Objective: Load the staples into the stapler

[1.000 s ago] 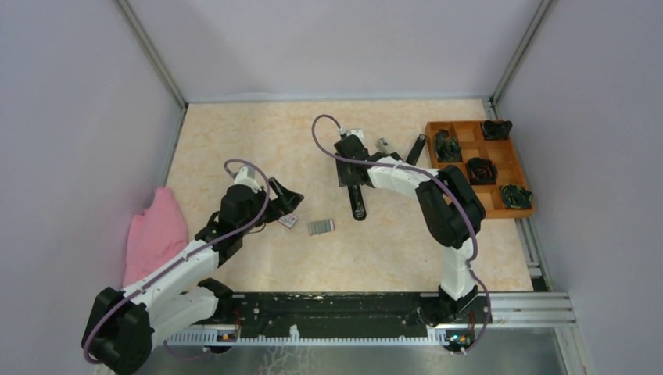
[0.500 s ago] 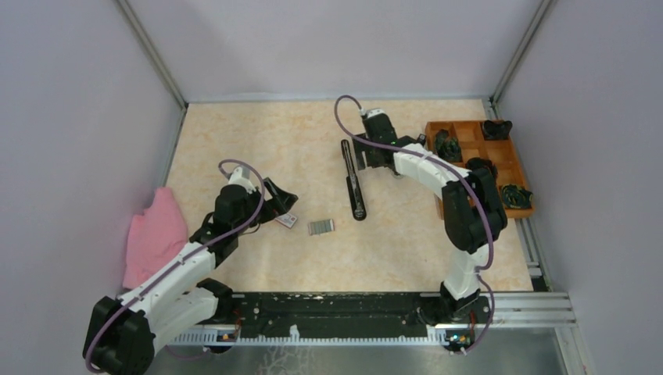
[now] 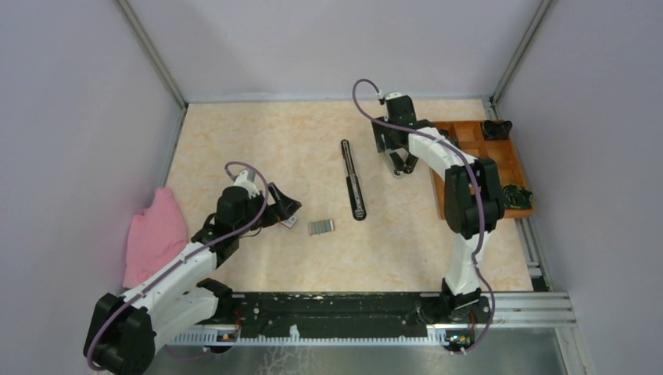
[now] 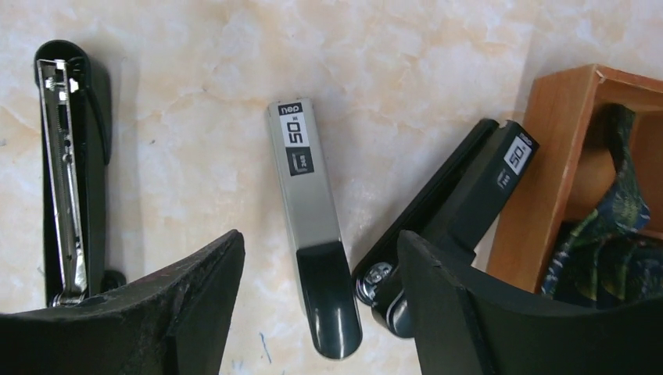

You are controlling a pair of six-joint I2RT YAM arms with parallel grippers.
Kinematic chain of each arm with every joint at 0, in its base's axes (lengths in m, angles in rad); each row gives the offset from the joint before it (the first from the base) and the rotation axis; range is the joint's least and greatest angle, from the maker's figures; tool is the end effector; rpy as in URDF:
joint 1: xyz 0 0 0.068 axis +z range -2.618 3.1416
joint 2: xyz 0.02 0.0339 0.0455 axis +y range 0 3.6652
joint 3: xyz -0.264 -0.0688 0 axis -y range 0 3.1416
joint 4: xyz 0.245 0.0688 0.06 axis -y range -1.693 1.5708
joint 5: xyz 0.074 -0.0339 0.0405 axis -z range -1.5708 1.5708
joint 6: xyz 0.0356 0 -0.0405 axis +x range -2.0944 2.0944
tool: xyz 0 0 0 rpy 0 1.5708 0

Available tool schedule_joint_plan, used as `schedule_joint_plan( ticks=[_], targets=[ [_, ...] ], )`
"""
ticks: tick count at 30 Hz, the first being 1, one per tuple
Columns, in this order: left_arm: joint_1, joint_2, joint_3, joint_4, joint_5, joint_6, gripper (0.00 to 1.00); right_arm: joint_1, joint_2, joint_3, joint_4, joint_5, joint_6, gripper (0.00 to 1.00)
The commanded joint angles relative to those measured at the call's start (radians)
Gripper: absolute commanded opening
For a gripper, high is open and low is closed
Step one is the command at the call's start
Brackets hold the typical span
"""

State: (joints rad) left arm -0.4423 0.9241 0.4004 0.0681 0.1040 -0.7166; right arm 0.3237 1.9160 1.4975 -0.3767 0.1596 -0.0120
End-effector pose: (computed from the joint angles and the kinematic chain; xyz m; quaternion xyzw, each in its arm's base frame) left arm 0.1804 -0.0895 0.2055 -0.0886 0.8432 -0.3263 0.4180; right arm 0.4133 0.1327 0.2393 -0.1244 0.9149 -0.0144 0.3838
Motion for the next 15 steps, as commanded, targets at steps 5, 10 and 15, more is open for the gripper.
schedule_joint_plan(
  ticks=[5, 10, 15],
  targets=[
    [0.004, 0.01, 0.01, 0.028, 0.06, 0.037, 0.99, -0.011, 0.115, 0.096, -0.042, -0.061, -0.042, 0.67],
    [0.004, 0.011, 0.016, 0.012, 0.093, 0.034, 0.98, -0.011, 0.118, 0.073, -0.039, -0.071, -0.031, 0.57],
    [0.004, 0.01, 0.015, 0.01, 0.117, 0.033, 0.98, -0.012, 0.091, 0.033, -0.031, -0.077, -0.015, 0.42]
  ],
)
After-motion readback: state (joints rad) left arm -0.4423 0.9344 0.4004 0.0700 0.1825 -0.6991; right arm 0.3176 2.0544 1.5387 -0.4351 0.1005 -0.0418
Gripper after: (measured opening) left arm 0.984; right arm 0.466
